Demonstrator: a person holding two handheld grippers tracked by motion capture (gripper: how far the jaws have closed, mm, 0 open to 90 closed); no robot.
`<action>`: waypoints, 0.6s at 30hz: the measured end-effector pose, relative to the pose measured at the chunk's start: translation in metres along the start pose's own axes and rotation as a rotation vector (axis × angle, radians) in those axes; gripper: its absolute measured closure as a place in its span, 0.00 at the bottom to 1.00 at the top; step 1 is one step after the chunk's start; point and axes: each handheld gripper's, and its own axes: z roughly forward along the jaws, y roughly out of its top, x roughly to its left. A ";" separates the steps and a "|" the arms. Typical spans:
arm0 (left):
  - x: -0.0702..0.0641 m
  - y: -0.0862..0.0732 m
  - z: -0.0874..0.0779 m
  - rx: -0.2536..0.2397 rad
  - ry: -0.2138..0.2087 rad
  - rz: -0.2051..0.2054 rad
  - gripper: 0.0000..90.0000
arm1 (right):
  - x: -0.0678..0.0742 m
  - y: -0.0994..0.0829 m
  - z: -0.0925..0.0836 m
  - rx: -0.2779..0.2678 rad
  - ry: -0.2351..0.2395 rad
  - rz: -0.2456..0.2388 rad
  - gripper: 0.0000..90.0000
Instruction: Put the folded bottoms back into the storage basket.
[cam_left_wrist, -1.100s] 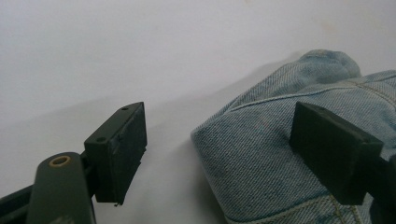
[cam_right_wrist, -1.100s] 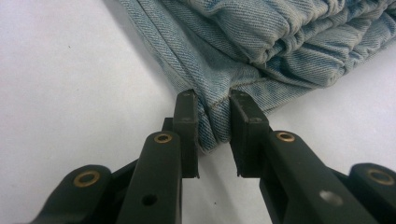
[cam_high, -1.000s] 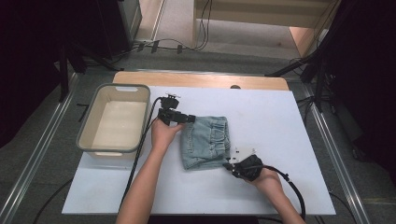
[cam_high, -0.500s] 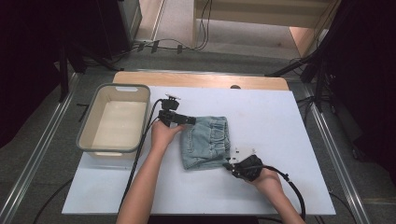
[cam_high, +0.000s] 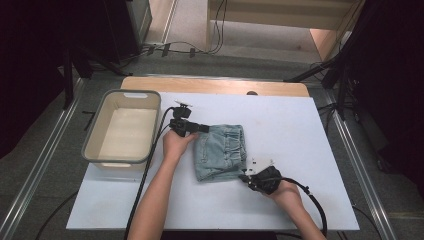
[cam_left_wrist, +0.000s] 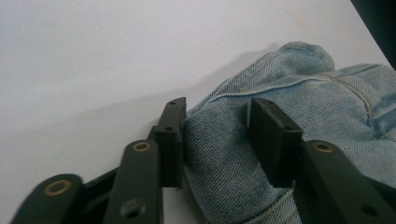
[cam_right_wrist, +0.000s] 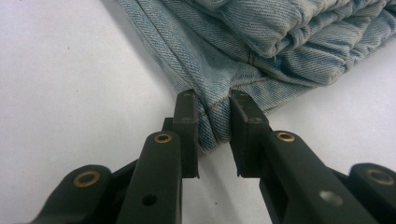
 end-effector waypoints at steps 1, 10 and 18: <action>0.000 0.000 -0.001 -0.001 0.004 0.008 0.71 | 0.000 0.000 0.000 0.000 0.000 0.000 0.81; -0.013 0.000 -0.003 -0.007 0.084 0.135 0.85 | 0.003 -0.001 0.000 -0.007 -0.012 0.013 0.83; -0.017 0.001 -0.005 -0.023 0.098 0.187 0.85 | -0.005 -0.006 -0.001 -0.056 0.027 0.092 0.83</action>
